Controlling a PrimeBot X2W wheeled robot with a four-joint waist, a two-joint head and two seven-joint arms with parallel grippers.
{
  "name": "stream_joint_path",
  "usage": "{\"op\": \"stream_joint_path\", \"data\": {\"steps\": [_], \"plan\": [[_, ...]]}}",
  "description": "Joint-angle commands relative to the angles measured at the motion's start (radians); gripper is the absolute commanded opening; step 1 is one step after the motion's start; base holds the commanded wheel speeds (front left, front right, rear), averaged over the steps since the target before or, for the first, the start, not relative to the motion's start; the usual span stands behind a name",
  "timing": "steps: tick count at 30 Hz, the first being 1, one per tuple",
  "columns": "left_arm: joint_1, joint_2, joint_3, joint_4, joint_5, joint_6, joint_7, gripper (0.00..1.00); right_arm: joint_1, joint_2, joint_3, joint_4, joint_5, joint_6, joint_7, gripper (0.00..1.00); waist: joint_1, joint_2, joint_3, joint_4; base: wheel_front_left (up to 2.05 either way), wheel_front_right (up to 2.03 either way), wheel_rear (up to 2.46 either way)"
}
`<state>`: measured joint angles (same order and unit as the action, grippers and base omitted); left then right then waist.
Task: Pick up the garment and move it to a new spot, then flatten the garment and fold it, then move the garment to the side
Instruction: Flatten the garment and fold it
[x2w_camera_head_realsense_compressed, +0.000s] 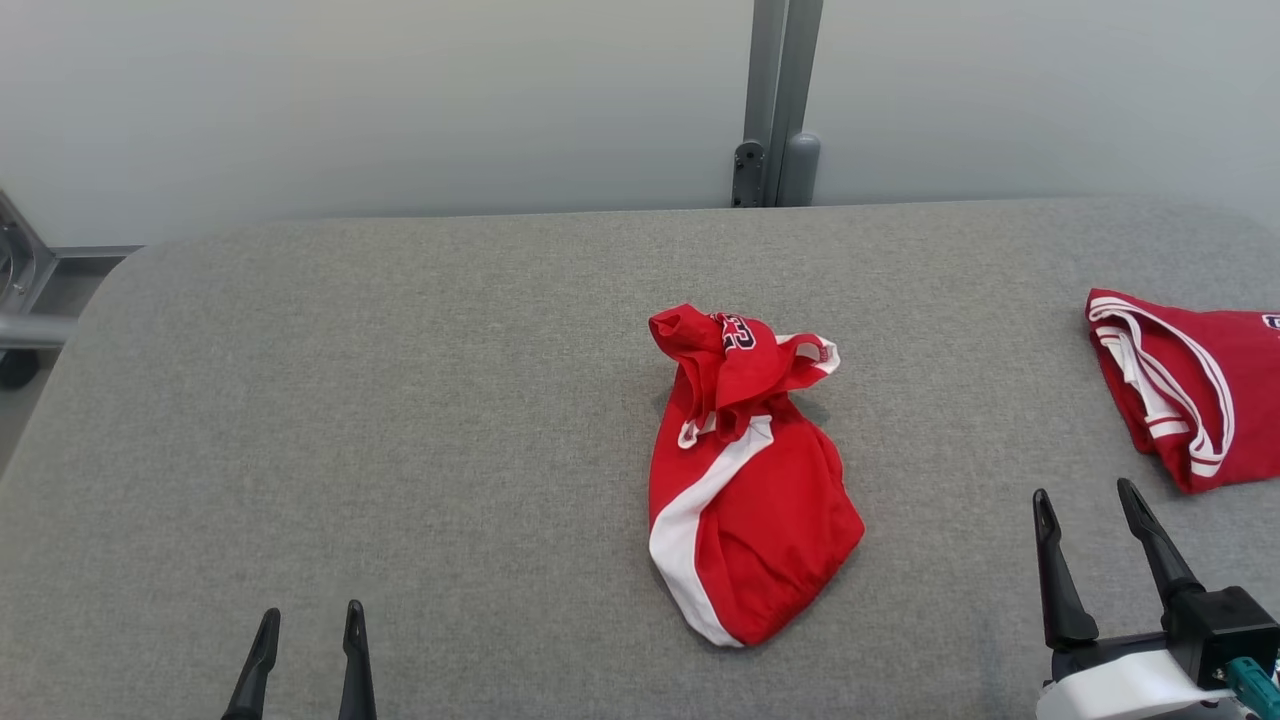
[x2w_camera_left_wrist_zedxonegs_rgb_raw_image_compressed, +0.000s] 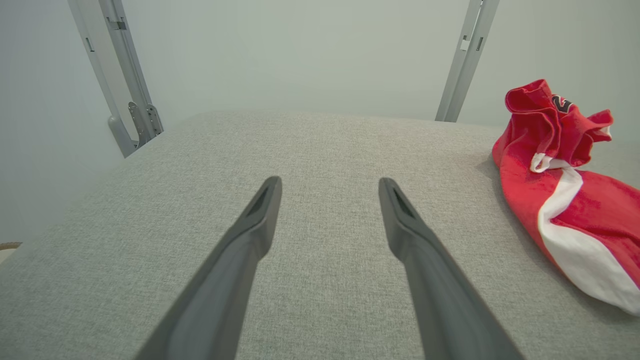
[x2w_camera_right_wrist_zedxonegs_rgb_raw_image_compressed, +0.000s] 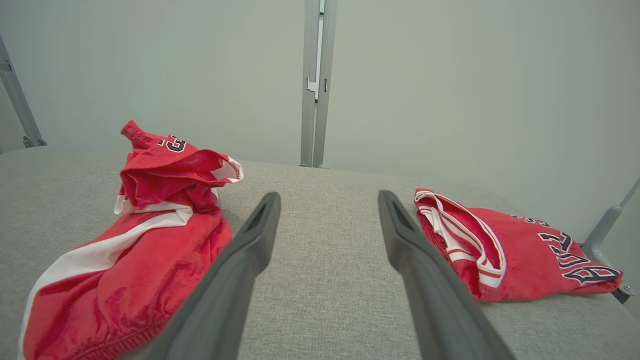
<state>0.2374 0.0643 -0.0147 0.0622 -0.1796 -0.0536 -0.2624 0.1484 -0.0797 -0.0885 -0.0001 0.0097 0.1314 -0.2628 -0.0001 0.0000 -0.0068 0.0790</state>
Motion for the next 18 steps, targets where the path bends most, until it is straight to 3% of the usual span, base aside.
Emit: {"op": "stream_joint_path", "data": {"steps": [1,15,18], "plan": [[0.004,-0.005,0.008,-0.003,0.01,-0.01,-0.003,1.0,0.005,0.0,-0.002,0.003,0.004,-0.002,-0.003,1.0,0.0001,0.0,-0.002,0.009,0.0,0.0,0.0],[-0.029,-0.014,0.005,0.0,0.008,-0.037,-0.003,1.0,-0.023,-0.003,0.027,0.01,0.006,-0.002,-0.003,1.0,0.0001,0.0,0.007,0.006,0.0,0.0,0.0],[-0.049,-0.014,-0.029,-0.012,-0.044,-0.04,-0.003,1.0,-0.027,-0.009,0.027,0.006,0.008,-0.002,-0.003,1.0,0.0001,0.0,0.014,-0.007,0.0,0.0,0.0]]}}
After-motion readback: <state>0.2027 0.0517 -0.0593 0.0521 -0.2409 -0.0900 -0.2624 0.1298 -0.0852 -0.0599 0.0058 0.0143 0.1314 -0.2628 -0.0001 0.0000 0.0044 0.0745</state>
